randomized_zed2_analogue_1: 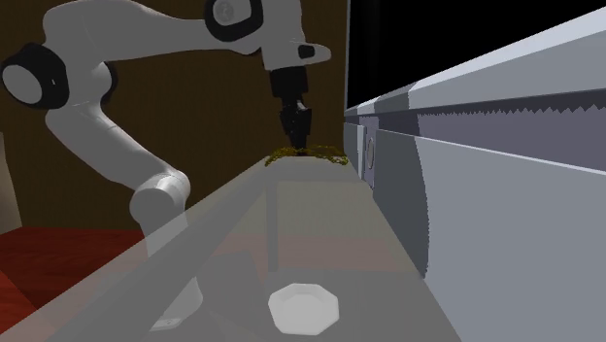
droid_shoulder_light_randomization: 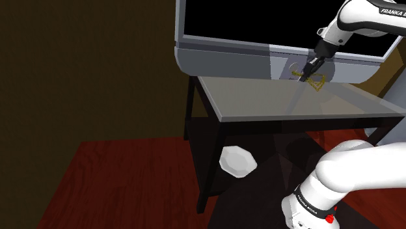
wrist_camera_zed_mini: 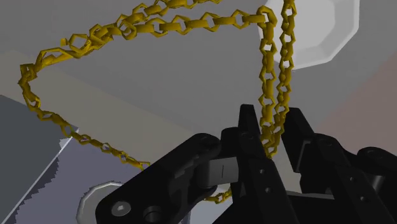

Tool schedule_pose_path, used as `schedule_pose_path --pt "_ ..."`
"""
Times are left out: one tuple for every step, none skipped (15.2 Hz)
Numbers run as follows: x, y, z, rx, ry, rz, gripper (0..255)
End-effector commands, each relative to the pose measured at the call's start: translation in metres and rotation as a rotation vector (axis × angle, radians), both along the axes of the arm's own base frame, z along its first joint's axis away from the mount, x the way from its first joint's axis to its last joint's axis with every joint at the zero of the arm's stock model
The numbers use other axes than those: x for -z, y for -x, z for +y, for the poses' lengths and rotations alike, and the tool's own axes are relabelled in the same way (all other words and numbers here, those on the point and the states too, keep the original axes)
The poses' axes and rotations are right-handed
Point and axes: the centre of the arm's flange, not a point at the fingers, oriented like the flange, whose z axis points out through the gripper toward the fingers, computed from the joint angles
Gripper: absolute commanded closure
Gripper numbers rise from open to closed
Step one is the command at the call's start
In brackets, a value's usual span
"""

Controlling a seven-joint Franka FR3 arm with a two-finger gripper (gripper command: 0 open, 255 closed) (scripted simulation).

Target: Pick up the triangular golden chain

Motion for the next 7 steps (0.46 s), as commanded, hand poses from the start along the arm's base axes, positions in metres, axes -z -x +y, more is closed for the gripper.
schedule_pose_path --pt "-0.011 0.001 0.000 0.000 0.000 0.000 255" --pt "-0.016 0.001 0.000 0.000 0.000 0.000 255" --pt "-0.021 0.001 0.000 0.000 0.000 0.000 255" --pt "-0.026 0.001 0.000 0.000 0.000 0.000 255" --pt "-0.032 0.001 0.000 0.000 0.000 0.000 255" --pt "-0.033 0.001 0.000 0.000 0.000 0.000 255" --pt "-0.033 0.001 0.000 0.000 0.000 0.000 255"
